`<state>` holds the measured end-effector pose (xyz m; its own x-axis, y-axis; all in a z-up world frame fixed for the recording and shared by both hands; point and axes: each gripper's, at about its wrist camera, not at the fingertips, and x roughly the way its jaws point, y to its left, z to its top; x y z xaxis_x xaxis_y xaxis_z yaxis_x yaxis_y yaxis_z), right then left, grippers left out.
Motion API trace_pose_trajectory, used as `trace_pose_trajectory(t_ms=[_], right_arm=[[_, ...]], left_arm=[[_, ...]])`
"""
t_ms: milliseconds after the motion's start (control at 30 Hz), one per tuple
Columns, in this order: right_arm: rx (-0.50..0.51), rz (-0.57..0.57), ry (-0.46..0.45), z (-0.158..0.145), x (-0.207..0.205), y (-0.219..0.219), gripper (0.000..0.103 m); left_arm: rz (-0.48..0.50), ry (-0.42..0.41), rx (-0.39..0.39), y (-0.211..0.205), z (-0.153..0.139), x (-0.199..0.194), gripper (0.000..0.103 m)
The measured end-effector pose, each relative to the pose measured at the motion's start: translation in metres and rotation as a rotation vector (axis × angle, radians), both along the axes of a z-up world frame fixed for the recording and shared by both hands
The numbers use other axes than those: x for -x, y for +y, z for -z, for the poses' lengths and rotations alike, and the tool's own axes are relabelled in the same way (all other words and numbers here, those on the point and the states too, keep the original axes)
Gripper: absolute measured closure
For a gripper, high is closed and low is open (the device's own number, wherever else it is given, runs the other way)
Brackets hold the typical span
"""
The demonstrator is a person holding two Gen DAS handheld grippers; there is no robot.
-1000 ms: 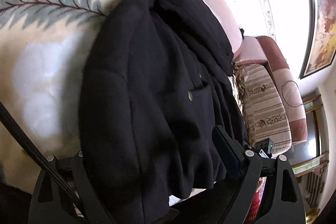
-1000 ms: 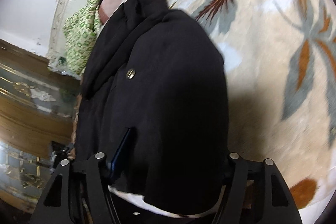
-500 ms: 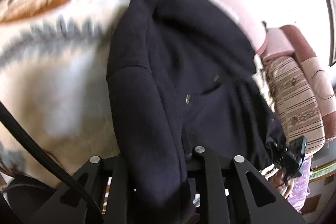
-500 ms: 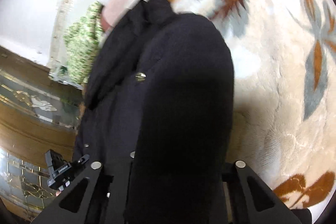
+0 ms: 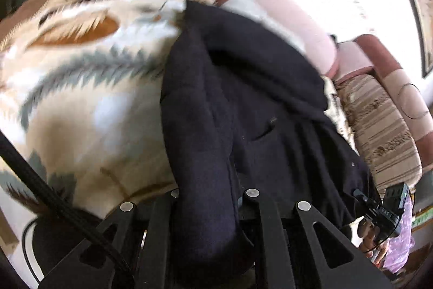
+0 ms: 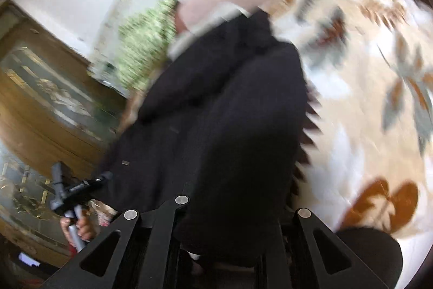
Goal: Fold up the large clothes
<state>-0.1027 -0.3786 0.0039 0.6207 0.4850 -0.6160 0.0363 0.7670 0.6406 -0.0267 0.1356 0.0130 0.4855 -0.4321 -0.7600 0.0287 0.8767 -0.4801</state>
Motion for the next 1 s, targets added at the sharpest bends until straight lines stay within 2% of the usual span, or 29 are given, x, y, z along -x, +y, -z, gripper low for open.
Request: trace_pose_trajectory(t_ms=[67, 133, 300, 500, 667, 767, 833, 933, 1000], right_arm=[[-0.005, 0.015, 0.032, 0.011, 0.001, -0.011, 0.09], [-0.013, 0.015, 0.032, 0.006, 0.0, -0.016, 0.09], [-0.01, -0.034, -0.057, -0.038, -0.023, -0.011, 0.09], [0.018, -0.021, -0.162, -0.103, -0.088, -0.006, 0.09], [0.019, 0.017, -0.158, -0.134, -0.167, -0.013, 0.09], [0.028, 0.07, -0.102, -0.134, -0.228, -0.023, 0.09], [0.044, 0.109, -0.05, -0.122, -0.266, -0.029, 0.09], [0.06, 0.173, 0.047, -0.092, -0.317, -0.043, 0.089], [0.051, 0.198, 0.116, -0.061, -0.346, -0.051, 0.088]], left_arm=[[-0.01, 0.001, 0.018, 0.005, 0.002, 0.003, 0.091], [-0.015, -0.016, 0.026, 0.007, -0.004, 0.002, 0.091], [-0.013, -0.114, 0.006, -0.008, -0.051, -0.02, 0.09], [-0.023, -0.211, -0.046, -0.037, -0.115, -0.095, 0.09], [-0.077, -0.179, -0.078, -0.053, -0.141, -0.193, 0.09], [-0.117, -0.126, -0.1, -0.06, -0.136, -0.25, 0.09], [-0.147, -0.069, -0.097, -0.063, -0.12, -0.288, 0.09], [-0.197, 0.045, -0.069, -0.064, -0.075, -0.341, 0.089], [-0.21, 0.095, -0.067, -0.066, -0.049, -0.362, 0.087]])
